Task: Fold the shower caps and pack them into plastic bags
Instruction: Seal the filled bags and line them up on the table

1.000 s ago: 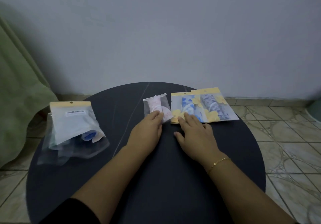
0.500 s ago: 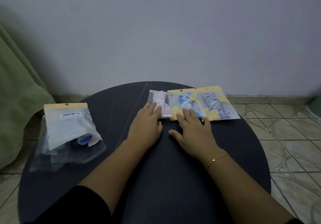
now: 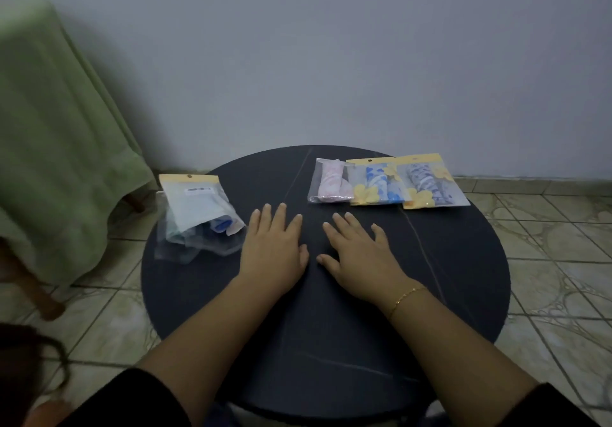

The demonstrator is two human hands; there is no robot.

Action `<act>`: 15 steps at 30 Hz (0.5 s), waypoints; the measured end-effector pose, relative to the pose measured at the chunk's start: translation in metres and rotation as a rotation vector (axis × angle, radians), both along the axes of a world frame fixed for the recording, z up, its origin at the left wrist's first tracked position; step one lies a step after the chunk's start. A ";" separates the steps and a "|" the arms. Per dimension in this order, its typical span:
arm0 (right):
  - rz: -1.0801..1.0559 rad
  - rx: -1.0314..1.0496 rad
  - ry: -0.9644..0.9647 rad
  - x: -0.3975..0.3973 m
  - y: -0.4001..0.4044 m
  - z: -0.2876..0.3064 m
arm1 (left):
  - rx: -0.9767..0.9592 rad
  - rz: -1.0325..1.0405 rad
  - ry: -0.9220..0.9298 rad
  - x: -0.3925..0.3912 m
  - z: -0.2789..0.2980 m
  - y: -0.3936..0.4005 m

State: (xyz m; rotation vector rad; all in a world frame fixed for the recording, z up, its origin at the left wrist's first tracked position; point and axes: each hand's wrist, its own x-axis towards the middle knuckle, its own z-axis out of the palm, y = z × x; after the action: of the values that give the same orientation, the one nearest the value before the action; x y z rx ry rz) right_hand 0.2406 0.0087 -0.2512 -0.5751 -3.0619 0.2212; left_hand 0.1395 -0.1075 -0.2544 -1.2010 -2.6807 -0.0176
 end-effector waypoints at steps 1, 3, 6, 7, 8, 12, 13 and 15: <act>0.025 0.002 -0.001 0.002 -0.007 0.000 | -0.017 0.037 -0.004 0.004 0.000 -0.008; 0.069 0.013 -0.007 0.005 -0.021 -0.001 | -0.055 0.114 -0.022 0.013 0.000 -0.021; 0.113 0.029 -0.013 0.011 -0.040 -0.003 | -0.092 0.223 -0.078 0.023 -0.002 -0.037; 0.123 0.025 -0.012 0.014 -0.046 -0.003 | -0.087 0.246 -0.112 0.026 -0.003 -0.041; 0.129 0.016 -0.010 0.017 -0.052 -0.004 | -0.078 0.253 -0.147 0.029 -0.004 -0.045; 0.122 -0.009 -0.005 0.031 -0.067 -0.006 | -0.008 0.170 -0.210 0.042 -0.007 -0.054; 0.113 -0.019 -0.004 0.036 -0.069 -0.006 | 0.025 0.131 -0.217 0.046 -0.007 -0.056; 0.091 -0.055 0.001 0.045 -0.069 -0.005 | 0.100 0.039 -0.228 0.054 -0.006 -0.059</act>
State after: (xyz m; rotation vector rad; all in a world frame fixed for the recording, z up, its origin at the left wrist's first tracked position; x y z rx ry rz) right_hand 0.2853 -0.0603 -0.2563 -0.4386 -3.0933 0.3085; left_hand 0.1932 -0.1661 -0.2609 -1.1810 -2.8562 -0.2961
